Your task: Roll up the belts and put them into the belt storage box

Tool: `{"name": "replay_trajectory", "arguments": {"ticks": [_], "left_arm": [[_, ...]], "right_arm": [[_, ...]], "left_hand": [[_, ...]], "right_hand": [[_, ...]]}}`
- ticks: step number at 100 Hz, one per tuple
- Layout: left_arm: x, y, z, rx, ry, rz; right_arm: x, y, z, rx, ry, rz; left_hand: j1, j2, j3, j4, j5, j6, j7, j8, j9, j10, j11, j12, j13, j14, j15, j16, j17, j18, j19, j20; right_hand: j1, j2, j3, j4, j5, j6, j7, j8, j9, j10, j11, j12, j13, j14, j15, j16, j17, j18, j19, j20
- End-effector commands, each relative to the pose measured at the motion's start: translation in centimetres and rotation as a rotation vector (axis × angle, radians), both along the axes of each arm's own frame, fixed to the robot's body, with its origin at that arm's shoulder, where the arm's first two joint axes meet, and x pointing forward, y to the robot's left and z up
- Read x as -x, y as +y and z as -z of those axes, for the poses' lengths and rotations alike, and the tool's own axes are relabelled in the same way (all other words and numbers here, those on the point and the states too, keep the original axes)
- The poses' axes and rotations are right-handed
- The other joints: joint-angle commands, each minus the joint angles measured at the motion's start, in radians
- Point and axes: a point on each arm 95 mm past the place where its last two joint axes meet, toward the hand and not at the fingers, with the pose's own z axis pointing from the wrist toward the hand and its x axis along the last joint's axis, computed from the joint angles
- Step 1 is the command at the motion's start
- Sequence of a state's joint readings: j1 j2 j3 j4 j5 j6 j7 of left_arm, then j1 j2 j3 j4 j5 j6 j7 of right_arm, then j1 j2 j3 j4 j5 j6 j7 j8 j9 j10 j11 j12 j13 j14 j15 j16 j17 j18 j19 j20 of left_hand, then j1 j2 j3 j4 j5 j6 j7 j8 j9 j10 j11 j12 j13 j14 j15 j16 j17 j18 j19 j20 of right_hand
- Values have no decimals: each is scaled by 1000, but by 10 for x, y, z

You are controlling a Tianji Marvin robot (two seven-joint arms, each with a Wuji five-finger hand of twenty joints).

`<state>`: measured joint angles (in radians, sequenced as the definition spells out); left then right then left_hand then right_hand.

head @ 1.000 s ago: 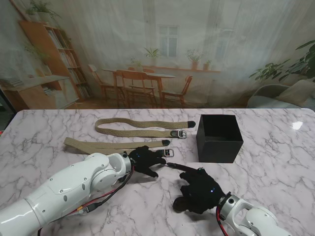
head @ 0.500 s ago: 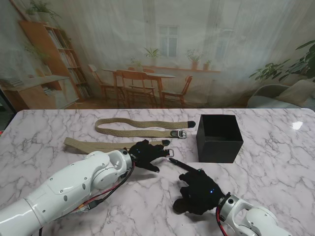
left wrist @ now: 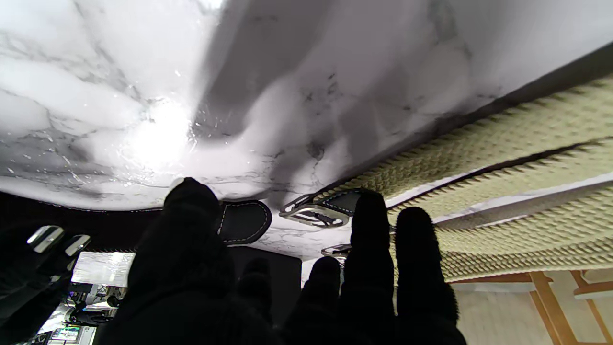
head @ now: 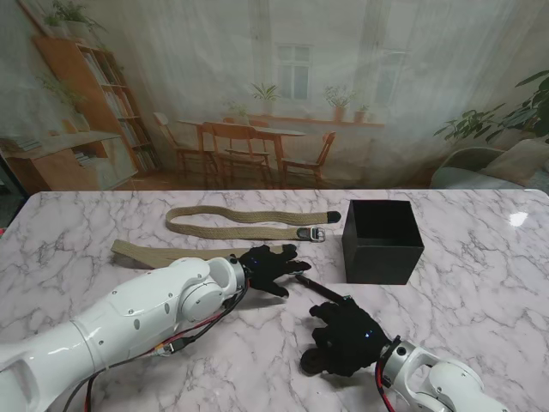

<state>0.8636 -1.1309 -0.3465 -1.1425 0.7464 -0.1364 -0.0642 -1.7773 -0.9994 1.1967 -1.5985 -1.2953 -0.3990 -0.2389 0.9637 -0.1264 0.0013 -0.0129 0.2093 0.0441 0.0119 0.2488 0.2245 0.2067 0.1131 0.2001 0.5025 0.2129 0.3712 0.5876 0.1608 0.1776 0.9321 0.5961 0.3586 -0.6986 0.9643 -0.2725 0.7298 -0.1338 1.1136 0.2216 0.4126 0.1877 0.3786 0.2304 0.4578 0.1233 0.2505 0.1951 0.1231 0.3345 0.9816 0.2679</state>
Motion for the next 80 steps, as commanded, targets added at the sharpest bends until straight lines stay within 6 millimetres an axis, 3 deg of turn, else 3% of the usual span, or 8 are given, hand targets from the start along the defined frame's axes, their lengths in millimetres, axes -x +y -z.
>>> {"name": "replay_trajectory", "arguments": {"ticks": [1,43,80], "left_arm": [[-2,-9,-2,3,10,1],[3,-11,-3,-2,14,37],[1,-25,-2,8,19,54]], "right_arm": [[1,1,1,-1,7,-5],[11,16,0,-32,48,-86],[18,21,-4,-56,74,-130]], "left_hand": [[43,35,13,10,-21,-39,-14,-13,-55,-5,21,-11,-16,-11,-18,-18,-12,6,-19,-2],[64,52,-6,8,50,-81,57,33,-41,-21,37,-6,-22,1,-13,-13,-14,5,-24,5],[74,63,-5,9,28,-80,34,25,-59,-28,31,-3,-41,-7,-21,-13,-28,0,-36,8]], "right_hand": [[44,83,90,26,115,-172,190,31,-9,-14,-1,-2,-24,-6,-51,-19,-16,-12,-17,-15],[42,78,95,24,119,-176,188,32,0,-25,-7,-4,-18,-15,-61,-24,-17,-15,-24,-21],[38,77,98,21,120,-180,186,33,8,-31,-13,-6,-11,-19,-64,-26,-16,-16,-25,-23]]}}
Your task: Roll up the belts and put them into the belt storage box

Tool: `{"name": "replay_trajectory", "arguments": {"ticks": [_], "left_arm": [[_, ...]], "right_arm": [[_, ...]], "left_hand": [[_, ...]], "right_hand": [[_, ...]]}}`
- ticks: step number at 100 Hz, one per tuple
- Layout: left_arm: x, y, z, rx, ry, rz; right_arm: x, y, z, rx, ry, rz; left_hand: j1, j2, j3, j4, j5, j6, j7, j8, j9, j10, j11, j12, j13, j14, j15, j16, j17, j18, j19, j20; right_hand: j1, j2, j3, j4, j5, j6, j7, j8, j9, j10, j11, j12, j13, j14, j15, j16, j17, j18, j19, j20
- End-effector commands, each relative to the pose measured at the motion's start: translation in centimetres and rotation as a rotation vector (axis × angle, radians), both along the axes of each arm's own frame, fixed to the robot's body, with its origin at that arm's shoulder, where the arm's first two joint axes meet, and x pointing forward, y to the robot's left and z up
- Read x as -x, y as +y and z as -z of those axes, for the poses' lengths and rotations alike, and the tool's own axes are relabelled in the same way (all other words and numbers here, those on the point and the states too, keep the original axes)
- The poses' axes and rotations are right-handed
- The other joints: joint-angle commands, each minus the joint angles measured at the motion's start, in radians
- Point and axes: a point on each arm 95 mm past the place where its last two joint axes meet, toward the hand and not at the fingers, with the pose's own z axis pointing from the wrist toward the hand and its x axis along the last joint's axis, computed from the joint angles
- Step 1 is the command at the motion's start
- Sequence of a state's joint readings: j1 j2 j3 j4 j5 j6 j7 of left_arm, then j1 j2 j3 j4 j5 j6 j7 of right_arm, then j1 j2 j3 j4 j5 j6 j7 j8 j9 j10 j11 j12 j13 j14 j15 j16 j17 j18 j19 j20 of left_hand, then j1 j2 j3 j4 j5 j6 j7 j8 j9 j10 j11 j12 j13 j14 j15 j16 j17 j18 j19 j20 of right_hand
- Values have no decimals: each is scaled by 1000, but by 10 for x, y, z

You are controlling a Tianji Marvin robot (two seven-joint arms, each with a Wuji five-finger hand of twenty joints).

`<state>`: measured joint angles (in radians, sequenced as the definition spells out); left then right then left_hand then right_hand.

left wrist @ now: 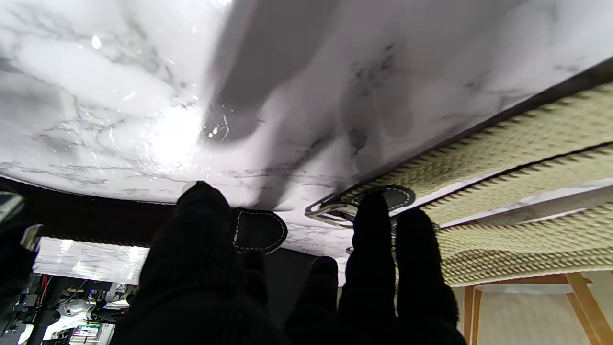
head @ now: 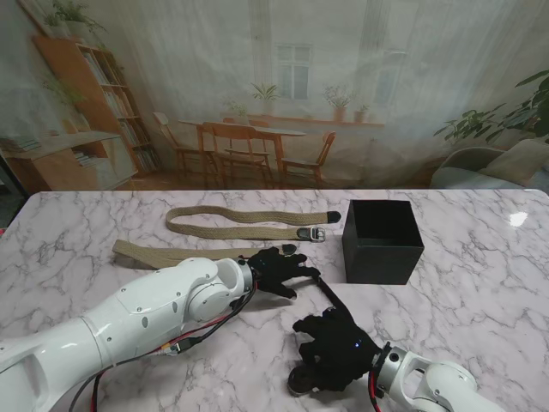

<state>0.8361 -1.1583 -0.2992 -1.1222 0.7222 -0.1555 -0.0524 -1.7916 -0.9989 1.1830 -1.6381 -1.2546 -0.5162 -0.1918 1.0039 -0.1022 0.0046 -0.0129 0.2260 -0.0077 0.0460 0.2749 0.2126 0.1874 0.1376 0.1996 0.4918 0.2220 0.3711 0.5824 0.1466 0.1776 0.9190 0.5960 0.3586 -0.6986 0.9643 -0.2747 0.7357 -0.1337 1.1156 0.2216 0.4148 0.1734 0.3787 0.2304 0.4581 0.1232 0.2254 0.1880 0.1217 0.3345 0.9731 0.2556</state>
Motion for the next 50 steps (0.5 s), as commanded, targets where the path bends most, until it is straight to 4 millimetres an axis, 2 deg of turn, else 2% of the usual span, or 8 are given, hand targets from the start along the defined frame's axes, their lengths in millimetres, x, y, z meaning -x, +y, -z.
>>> {"name": "replay_trajectory", "arguments": {"ticks": [1,24,35,45,50], "left_arm": [[-2,-9,-3,-2,9,10],[2,-4,-2,-6,9,9],[4,6,-4,-13,-8,1],[7,18,-8,-26,-31,-6],[8,24,-10,-30,-41,-9]], "right_arm": [[3,2,1,-4,6,-8],[2,1,1,-1,-8,11],[0,-2,2,8,-24,35],[-2,-5,4,26,-57,55],[-4,-6,4,32,-74,62]], "left_hand": [[34,39,-9,8,12,-28,0,-1,-47,-9,6,-3,-30,-17,-20,-8,-14,0,-23,8],[27,45,-14,7,54,-19,63,44,-43,-10,13,4,-28,-20,-19,-7,-12,1,-24,13],[19,43,-14,8,68,-6,94,75,-39,-9,17,7,-27,-18,-19,-6,-11,2,-24,16],[9,42,-16,8,76,15,108,89,-34,-7,16,7,-26,-15,-20,-7,-11,5,-24,17],[4,41,-17,7,77,24,110,93,-32,-6,15,8,-24,-14,-20,-7,-10,5,-23,17]], "right_hand": [[38,78,98,23,114,-180,184,33,6,-17,-13,-6,-11,-19,-39,-19,-14,-16,-16,-11],[33,86,90,21,107,-188,178,32,11,-12,-13,-6,-5,-9,-37,-18,-8,-18,-15,-12],[40,95,76,24,71,-206,120,8,13,-8,-12,-4,-6,-5,-30,-14,-4,-16,-15,-12],[46,91,72,25,89,-194,110,12,11,-1,-9,-3,-11,0,-29,-13,-3,-15,-16,-13],[47,85,72,25,111,-183,114,16,6,20,-8,-2,-14,15,-29,-13,-5,-9,-18,-14]]}}
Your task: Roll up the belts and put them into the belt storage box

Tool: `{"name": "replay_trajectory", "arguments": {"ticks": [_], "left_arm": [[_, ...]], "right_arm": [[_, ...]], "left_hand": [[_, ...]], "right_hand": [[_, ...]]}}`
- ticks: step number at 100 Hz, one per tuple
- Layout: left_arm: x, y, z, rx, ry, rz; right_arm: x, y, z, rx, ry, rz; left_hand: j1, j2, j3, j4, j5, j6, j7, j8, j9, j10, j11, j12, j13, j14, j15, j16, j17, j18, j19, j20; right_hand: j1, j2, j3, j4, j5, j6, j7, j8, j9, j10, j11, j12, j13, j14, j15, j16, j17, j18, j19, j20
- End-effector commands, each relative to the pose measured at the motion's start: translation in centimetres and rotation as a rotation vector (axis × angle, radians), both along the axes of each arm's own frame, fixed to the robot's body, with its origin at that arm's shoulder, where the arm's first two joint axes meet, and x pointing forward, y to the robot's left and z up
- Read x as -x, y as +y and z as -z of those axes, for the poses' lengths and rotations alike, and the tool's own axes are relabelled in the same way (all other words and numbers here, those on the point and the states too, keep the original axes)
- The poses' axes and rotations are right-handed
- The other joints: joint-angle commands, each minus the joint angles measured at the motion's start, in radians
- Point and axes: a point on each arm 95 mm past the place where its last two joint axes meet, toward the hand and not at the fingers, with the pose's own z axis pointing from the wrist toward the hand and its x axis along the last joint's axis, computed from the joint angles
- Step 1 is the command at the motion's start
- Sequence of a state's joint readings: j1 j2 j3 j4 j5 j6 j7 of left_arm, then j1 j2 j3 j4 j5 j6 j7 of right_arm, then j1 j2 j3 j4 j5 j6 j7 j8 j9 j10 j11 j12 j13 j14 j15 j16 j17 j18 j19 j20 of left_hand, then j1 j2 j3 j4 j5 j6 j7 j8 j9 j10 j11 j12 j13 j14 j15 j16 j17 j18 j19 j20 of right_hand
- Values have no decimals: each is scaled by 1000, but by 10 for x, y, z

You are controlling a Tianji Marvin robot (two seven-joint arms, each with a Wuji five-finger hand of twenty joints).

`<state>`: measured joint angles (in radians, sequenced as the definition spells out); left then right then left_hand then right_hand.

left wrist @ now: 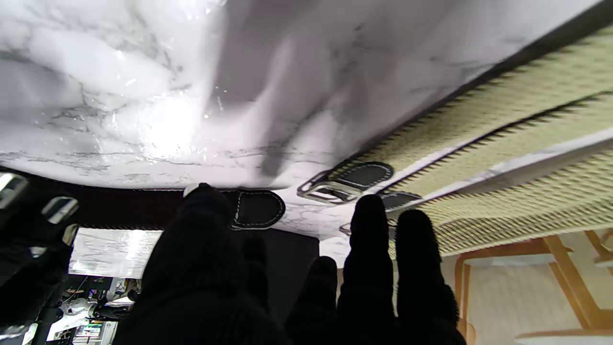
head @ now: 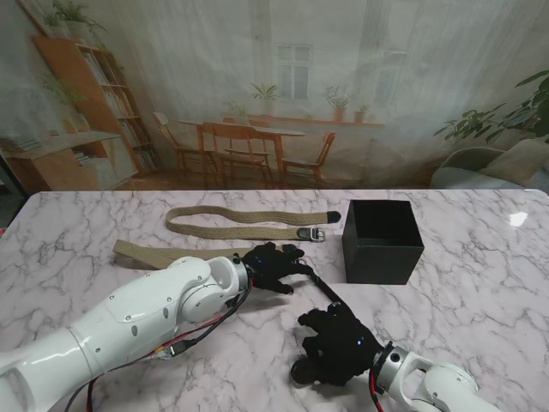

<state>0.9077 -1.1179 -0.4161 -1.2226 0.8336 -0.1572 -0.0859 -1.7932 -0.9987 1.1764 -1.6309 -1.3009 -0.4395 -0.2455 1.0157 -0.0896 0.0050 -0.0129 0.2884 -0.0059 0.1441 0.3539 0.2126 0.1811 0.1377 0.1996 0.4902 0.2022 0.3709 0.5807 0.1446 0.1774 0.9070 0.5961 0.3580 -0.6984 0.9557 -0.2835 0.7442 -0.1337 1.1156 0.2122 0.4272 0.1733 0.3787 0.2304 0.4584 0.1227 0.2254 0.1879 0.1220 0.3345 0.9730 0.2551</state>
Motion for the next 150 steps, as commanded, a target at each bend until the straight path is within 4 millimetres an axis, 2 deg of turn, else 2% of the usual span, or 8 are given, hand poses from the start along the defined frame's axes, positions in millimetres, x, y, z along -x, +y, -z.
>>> {"name": "replay_trajectory", "arguments": {"ticks": [1,29,44,62,87,122,135,150], "left_arm": [[2,18,5,-26,14,-15],[11,43,-3,-52,-26,-20],[15,50,-5,-60,-35,-18],[22,60,-11,-65,-60,-11],[32,74,-21,-60,-100,-11],[36,77,-26,-49,-123,-7],[36,77,-28,-49,-125,-4],[36,76,-28,-50,-123,-4]], "right_arm": [[-1,-3,3,12,-14,11],[-5,-5,8,50,-53,73],[-7,-7,10,61,-68,115],[-7,-10,11,72,-95,182],[-7,-12,13,56,-27,311],[-10,-16,22,30,99,415],[-11,-17,26,23,99,416],[-15,-18,29,14,56,341]], "left_hand": [[-8,29,-17,7,14,24,12,15,-32,1,15,8,-23,5,-20,-5,-8,5,-11,17],[-23,26,-18,7,31,39,9,21,-14,2,10,8,-19,9,-24,-7,-7,12,-14,17],[-34,28,-19,7,42,53,7,22,-6,5,7,8,-17,10,-26,-7,-7,12,-14,17],[-47,32,-19,6,57,58,6,23,0,6,3,9,-17,11,-29,-9,-7,17,-16,16],[-56,34,-19,5,74,64,4,25,10,8,-2,9,-14,14,-34,-10,-9,21,-20,14],[-70,35,-21,5,98,69,8,29,24,8,-11,9,-13,15,-40,-12,-10,24,-25,13],[-70,34,-20,5,118,72,16,33,27,9,-14,10,-12,14,-41,-12,-12,26,-27,13],[-72,34,-20,5,124,72,19,36,29,10,-17,10,-13,15,-43,-12,-11,25,-29,13]], "right_hand": [[48,84,81,34,105,-182,114,26,-7,23,-8,-2,-16,20,-30,-13,-7,-9,-19,-14],[57,73,82,29,127,-166,113,26,-62,117,-33,-14,-7,132,-120,-67,-19,12,-44,-31],[56,92,73,30,105,-164,112,31,-66,64,-26,-12,-8,114,-144,-80,-25,7,-51,-36],[73,108,44,36,81,-156,115,42,-73,57,-3,-2,-28,95,-111,-61,-46,19,-44,-34],[109,85,47,32,92,-105,132,49,-78,59,-15,-9,-17,246,-221,-127,-71,225,-224,-182],[159,85,44,34,76,-27,157,54,-136,43,22,5,41,149,-114,-69,124,346,-91,-155],[166,81,54,33,78,-11,168,46,-134,41,49,13,106,80,58,29,303,270,53,-82],[170,58,88,27,88,13,185,30,-127,60,89,29,191,29,242,131,457,5,187,-12]]}}
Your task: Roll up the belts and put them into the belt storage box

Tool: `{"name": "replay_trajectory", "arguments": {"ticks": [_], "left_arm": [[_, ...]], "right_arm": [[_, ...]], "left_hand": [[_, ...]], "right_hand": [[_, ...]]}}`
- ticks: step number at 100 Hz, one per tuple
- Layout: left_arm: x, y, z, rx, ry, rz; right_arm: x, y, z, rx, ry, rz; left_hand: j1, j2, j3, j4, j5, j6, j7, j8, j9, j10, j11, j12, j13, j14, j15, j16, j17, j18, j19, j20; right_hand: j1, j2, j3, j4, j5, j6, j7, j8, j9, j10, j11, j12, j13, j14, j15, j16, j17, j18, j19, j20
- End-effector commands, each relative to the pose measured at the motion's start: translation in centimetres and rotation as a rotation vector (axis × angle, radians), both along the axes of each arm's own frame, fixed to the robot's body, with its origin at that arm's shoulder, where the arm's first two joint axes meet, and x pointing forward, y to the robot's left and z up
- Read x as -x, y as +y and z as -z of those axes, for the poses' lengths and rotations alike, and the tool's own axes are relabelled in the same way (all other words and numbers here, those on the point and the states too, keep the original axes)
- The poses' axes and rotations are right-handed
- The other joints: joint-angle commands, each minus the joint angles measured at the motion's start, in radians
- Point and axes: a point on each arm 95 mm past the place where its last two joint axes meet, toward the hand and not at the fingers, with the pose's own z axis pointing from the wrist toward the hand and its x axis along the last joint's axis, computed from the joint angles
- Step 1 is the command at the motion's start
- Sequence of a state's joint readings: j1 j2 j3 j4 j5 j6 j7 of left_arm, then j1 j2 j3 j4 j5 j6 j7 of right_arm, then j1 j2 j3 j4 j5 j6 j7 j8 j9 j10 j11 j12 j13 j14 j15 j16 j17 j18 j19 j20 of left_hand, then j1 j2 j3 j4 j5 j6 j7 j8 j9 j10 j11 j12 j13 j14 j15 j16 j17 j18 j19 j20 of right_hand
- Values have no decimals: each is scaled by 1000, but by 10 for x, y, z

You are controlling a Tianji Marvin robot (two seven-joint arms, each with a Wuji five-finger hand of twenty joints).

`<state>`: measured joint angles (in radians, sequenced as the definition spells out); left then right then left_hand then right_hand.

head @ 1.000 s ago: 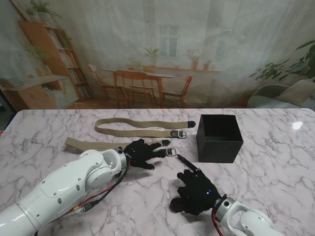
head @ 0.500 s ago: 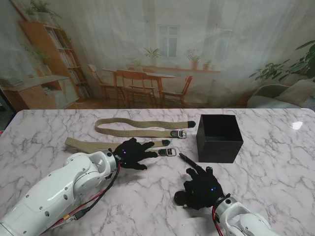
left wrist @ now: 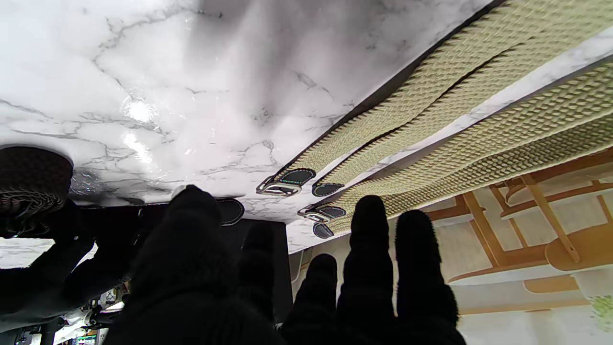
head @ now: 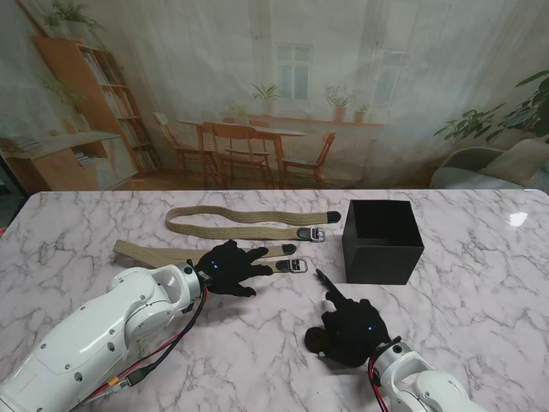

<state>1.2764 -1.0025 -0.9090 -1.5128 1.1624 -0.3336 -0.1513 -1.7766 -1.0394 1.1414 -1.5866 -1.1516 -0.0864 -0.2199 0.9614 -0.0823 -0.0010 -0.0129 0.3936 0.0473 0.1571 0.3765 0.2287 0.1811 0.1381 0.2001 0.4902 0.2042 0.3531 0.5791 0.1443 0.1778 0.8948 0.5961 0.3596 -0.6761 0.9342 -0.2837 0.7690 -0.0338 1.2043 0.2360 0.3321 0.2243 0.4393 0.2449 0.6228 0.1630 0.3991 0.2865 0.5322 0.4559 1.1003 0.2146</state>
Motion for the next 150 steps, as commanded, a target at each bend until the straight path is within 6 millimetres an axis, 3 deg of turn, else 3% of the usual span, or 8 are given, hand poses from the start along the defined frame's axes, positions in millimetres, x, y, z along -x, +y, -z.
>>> {"name": "replay_trajectory", "arguments": {"ticks": [1,12,21,52,95,120,136,150], "left_arm": [[1,-1,0,-11,6,4],[1,-3,0,-6,8,4],[0,-5,0,0,10,7],[-3,-13,1,14,19,15],[-12,-24,2,26,41,31],[-16,-37,11,23,90,52],[-17,-45,20,4,133,71],[-17,-48,27,-12,151,76]], "right_arm": [[4,-6,15,32,28,-46],[2,-5,15,26,28,-116],[1,-2,16,10,45,-166],[-1,9,18,-68,68,-305],[-5,17,11,-97,73,-444],[-8,27,11,-118,81,-482],[-9,29,11,-123,79,-485],[-8,29,10,-123,75,-482]], "left_hand": [[-18,27,-14,5,19,19,6,13,12,9,-18,10,-12,12,-25,-11,-11,25,-17,13],[-18,26,-14,5,12,20,3,13,14,9,-18,11,-12,12,-25,-11,-10,27,-16,13],[-16,24,-13,5,0,21,-3,11,15,9,-19,11,-11,11,-25,-10,-10,27,-17,14],[-18,22,-13,5,-10,21,-11,8,15,7,-17,13,-10,12,-25,-10,-10,25,-17,14],[-8,-9,-10,8,-52,12,-39,-7,16,3,-16,12,3,-15,-35,-17,-10,27,-24,14],[25,-23,2,11,-83,-47,-86,-53,9,-10,-6,10,11,-23,-46,-26,-8,25,-39,7],[56,-31,4,11,-19,-113,-9,-18,18,-16,11,12,10,-29,-48,-28,-11,26,-47,3],[67,-50,7,13,33,-131,75,45,20,-17,17,18,11,-31,-46,-25,-9,26,-46,5]], "right_hand": [[169,32,113,26,66,-84,98,4,-31,11,32,16,35,-18,78,38,54,-140,68,32],[173,5,139,15,75,-70,107,-11,-26,18,56,25,93,-59,137,66,104,-298,114,57],[184,-15,156,9,84,-50,114,-20,-18,18,72,31,127,-80,156,74,136,-374,130,68],[212,-78,198,-1,115,2,121,-48,44,-11,121,52,236,-143,187,85,254,-523,168,84],[226,-84,193,1,132,10,117,-58,72,-36,131,57,262,-157,170,85,269,-529,159,88],[223,-82,194,1,133,4,116,-59,83,-42,128,56,260,-153,157,84,261,-514,150,89],[219,-80,194,0,133,1,116,-59,86,-45,126,56,260,-154,153,85,255,-506,146,90],[214,-78,194,-1,131,-3,117,-58,87,-44,122,55,254,-152,149,86,242,-493,140,90]]}}
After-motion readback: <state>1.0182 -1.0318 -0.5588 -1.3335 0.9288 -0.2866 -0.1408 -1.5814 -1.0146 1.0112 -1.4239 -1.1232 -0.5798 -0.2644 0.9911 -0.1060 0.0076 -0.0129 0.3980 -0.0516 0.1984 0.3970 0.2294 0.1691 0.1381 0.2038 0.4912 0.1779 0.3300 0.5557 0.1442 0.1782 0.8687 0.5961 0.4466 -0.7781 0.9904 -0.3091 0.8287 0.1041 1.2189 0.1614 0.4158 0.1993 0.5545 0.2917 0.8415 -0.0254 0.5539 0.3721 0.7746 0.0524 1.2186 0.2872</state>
